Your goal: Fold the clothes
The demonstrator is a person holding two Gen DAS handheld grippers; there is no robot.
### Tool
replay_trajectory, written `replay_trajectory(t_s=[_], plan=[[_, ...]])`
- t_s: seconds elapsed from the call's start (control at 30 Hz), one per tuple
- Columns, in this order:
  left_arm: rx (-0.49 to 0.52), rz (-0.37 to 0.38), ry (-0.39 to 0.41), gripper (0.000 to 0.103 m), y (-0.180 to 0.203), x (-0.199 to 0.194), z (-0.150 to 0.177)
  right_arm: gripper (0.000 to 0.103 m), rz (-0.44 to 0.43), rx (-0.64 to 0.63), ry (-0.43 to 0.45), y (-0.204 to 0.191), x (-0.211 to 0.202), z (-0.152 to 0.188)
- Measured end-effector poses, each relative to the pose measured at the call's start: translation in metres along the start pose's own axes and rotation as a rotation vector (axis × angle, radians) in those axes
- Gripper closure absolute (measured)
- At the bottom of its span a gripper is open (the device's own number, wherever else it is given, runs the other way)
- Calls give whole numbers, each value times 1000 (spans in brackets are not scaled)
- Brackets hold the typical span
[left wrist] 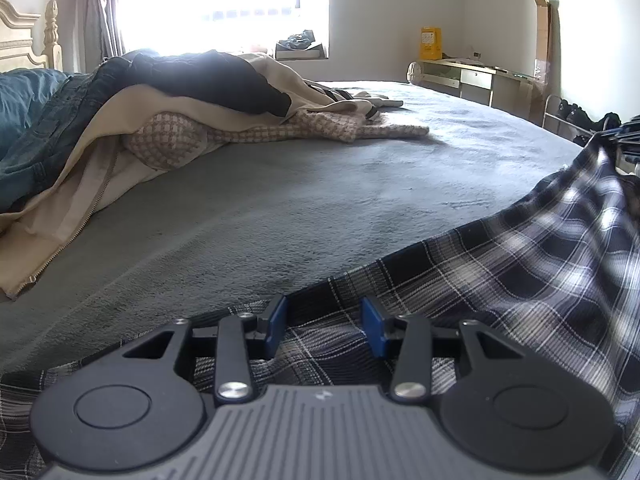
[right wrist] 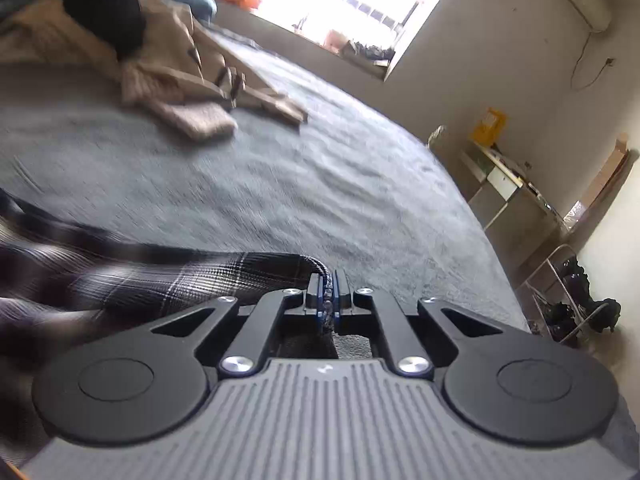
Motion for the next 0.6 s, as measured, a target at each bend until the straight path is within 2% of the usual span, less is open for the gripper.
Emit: replay_trajectory(t_s=[0.4,0.5,0.57,0.6], plan=[[-10,3,3,59,-2,0,1,99,-49,49,-63,-26,51,15],[-9,1,2,58,-2,1,1,94,-116,184,-133,-19,66,25],[-6,-2,0,58,-1,1,1,77,-167,338,-183,-4,75,32],[-1,-6,-2,58,-1,1,1,74,-193,442,-208,9,79,37]])
Point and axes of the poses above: each gripper's, at about its wrist camera, not at the fingertips, and x roughly the way its jaws point, y to its right, z to its underside, the point moved 9 cm from there along x, roughly the way its jaws point, and after that the axes turned 11 degrees about z, right-handed, at the moved point
